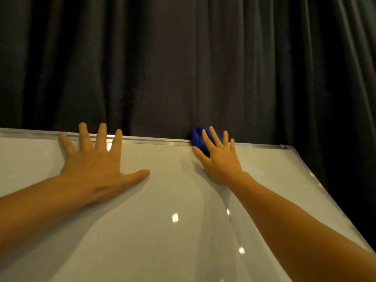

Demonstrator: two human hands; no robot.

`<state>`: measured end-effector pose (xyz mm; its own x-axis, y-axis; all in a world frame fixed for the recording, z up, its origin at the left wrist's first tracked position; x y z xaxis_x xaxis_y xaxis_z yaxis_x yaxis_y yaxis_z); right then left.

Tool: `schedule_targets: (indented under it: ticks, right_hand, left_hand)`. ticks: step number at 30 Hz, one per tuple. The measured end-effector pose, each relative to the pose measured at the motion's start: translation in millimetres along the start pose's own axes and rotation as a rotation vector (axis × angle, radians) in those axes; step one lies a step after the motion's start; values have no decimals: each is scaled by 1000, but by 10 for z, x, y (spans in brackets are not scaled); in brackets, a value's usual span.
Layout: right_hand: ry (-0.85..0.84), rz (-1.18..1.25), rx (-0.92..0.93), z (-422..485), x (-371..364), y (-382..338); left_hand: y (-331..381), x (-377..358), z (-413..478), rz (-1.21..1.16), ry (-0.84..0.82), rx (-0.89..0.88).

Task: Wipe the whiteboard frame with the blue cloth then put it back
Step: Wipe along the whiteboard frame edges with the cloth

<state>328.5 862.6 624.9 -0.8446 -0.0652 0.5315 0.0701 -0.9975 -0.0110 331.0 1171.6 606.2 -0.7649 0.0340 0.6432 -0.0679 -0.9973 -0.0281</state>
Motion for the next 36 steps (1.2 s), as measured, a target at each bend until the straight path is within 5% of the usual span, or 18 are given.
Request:
schedule_targets:
  ticks: [3, 8, 10, 13, 16, 18, 22, 24, 30, 32, 36]
  right_hand:
    - [15, 116, -32, 30, -86, 210]
    - [66, 99, 521, -112, -215, 815]
    - [44, -15, 402, 46, -121, 1578]
    - [-76, -51, -56, 177, -41, 2533]
    - [-82, 48, -362, 200, -35, 2863]
    - [-37, 74, -211, 203, -114, 2669]
    - [18, 197, 527, -101, -276, 2157]
    - [54, 140, 679, -39, -214, 2419]
    - [83, 46, -201, 208, -67, 3172]
    - [116, 106, -67, 132, -175, 2853]
    - [31, 149, 588, -52, -172, 2762]
  left_hand:
    - [716, -4, 16, -22, -42, -1]
    - [2101, -123, 94, 2, -55, -70]
    - [2499, -207, 125, 9, -59, -91]
    - [2734, -218, 163, 24, -83, -63]
    - [2964, -197, 214, 22, -68, -32]
    - [3143, -183, 242, 12, -67, -39]
    - [3436, -204, 299, 42, -90, -56]
    - [3513, -256, 338, 48, -67, -62]
    - [3530, -284, 336, 47, -44, -67]
    - [3579, -267, 337, 47, -48, -34]
    - [3655, -295, 367, 56, -40, 0]
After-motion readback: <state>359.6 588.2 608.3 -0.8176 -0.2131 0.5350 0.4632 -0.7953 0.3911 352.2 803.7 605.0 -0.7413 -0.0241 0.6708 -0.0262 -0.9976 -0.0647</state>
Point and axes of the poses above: each hand's wrist, its own z-axis towards the middle knuckle, its own x-axis out of the back of the hand, y = z × x, the point moved 1 cm from there along z, towards the middle knuckle, and after that the axes turned 4 degrees about x, right-handed, at the moved point
